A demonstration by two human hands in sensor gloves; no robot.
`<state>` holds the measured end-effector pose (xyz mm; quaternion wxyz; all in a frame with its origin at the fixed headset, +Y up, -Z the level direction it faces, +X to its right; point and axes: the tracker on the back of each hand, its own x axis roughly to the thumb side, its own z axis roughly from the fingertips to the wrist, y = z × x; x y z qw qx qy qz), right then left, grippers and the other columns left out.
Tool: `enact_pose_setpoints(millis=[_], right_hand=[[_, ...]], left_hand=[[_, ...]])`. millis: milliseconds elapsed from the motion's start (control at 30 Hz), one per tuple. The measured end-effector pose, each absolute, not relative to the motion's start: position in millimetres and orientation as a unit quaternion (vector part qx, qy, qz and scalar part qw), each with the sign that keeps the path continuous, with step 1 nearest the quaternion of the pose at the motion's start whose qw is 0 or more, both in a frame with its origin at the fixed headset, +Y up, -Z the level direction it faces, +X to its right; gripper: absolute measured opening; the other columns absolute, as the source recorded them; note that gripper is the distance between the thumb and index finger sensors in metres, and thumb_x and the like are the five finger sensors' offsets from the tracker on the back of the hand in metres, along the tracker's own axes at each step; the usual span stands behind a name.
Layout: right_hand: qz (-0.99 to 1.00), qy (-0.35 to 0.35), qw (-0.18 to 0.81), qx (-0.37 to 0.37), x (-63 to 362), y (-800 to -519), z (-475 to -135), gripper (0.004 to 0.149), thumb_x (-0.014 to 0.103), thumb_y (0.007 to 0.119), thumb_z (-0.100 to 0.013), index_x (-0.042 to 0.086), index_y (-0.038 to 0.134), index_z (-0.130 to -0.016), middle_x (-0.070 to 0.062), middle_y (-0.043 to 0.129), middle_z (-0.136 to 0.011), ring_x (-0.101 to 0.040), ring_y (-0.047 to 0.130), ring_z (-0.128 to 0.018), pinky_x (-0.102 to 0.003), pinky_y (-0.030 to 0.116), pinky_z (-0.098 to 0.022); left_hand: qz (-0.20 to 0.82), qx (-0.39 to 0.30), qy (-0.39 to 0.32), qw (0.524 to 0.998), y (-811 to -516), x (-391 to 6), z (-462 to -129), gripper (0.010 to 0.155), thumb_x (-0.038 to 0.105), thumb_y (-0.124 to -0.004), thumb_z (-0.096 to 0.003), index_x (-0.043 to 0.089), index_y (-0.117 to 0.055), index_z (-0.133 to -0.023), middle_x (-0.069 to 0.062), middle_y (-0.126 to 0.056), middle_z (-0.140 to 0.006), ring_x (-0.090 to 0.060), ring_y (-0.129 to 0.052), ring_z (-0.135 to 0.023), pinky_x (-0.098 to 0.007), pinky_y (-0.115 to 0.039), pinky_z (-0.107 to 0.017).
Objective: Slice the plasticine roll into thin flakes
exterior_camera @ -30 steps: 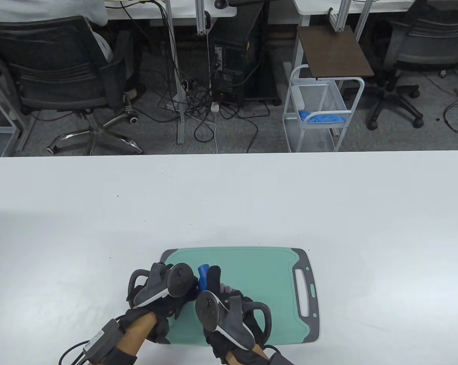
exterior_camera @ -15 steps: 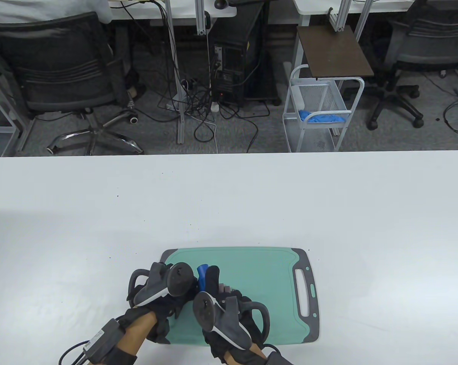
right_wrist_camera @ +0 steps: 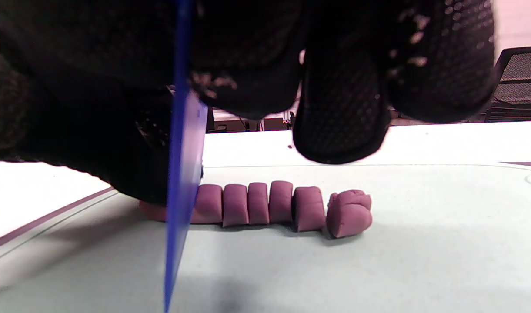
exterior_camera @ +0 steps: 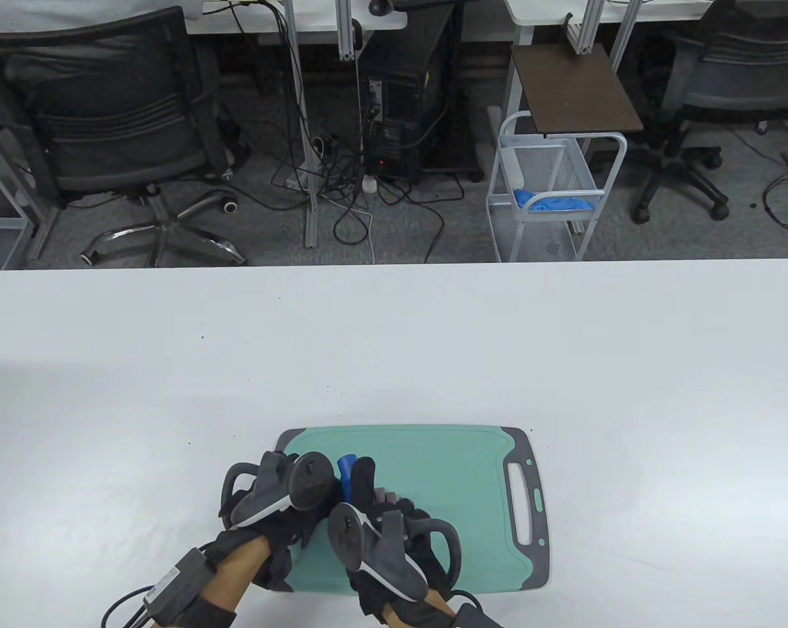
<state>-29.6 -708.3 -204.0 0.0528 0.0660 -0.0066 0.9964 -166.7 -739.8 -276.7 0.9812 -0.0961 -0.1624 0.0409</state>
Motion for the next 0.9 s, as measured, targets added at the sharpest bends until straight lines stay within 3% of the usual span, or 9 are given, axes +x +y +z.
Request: enact_pose_setpoints(millis=[900], right_hand=[[0.997, -0.023, 0.014, 0.071, -39, -708, -202, 0.085, 0.04, 0.081, -0.042, 0.013, 0.029, -0.104, -0.004, 0.095, -0.037, -0.036, 0.101, -0.046, -0.056, 0.084, -0.037]], left_hand=[[0.041, -0.096, -0.162, 0.981, -740, -167, -277, 0.047, 0.05, -0.095, -0.0287, 0.031, -0.096, -0.072, 0.009, -0.105, -0.071, -0.028, -0.096, -0.086, -0.058, -0.068, -0.073]])
